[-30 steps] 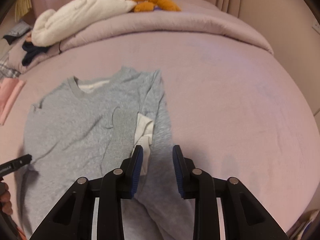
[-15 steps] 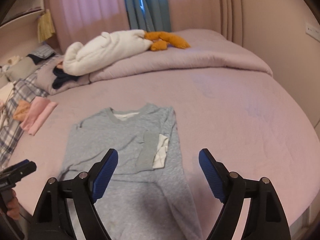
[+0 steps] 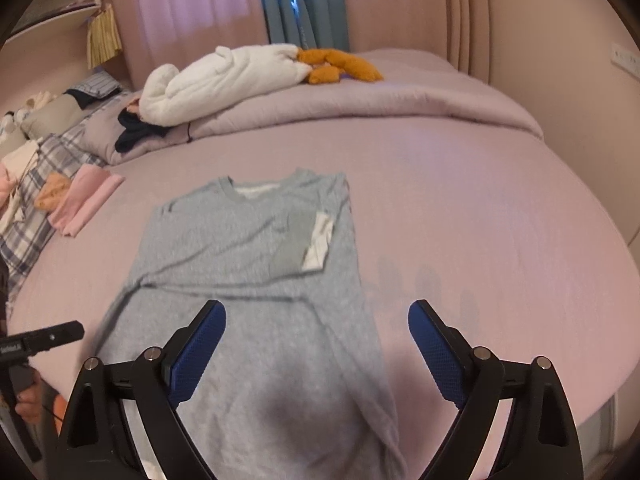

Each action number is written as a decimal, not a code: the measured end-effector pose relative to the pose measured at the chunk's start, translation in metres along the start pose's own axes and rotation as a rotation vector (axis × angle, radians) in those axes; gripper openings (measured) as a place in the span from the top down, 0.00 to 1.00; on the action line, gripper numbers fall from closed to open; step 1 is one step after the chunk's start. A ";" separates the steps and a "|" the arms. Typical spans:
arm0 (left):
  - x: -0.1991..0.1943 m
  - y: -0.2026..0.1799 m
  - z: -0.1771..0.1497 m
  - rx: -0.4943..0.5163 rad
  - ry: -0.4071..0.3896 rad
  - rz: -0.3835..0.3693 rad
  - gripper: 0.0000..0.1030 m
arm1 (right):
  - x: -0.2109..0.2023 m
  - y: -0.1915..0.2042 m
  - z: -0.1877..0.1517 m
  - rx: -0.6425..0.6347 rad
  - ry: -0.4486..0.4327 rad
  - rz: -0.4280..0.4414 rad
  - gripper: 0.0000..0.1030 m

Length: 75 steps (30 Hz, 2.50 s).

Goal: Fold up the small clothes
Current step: 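Move both grippers to the sweatshirt hem band, then close both grippers on the ribbed hem band and lift it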

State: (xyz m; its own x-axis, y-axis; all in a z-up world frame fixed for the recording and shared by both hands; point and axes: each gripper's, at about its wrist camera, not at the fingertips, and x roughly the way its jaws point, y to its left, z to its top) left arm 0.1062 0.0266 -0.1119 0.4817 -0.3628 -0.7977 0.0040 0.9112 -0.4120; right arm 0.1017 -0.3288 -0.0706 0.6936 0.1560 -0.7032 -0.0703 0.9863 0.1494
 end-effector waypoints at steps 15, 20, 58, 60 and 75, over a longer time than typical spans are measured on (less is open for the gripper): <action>0.010 0.031 -0.047 -0.084 0.111 0.028 0.04 | 0.011 -0.042 -0.066 0.132 0.192 0.038 0.11; 0.011 0.040 -0.061 -0.089 0.129 0.054 0.08 | 0.008 -0.052 -0.089 0.170 0.231 0.044 0.11; 0.006 0.037 -0.111 -0.103 0.070 -0.059 0.63 | 0.009 -0.037 -0.130 0.155 0.235 0.209 0.61; 0.007 0.036 -0.109 -0.105 0.087 -0.055 0.72 | 0.008 -0.038 -0.128 0.192 0.250 0.275 0.76; -0.050 0.008 -0.085 -0.136 -0.061 -0.116 0.75 | -0.040 -0.041 -0.092 0.248 0.090 0.430 0.79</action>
State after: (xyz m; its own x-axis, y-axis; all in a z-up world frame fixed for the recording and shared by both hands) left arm 0.0078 0.0359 -0.1127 0.5372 -0.4477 -0.7148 -0.0535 0.8277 -0.5586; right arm 0.0109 -0.3702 -0.1128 0.5741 0.5603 -0.5971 -0.1560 0.7907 0.5920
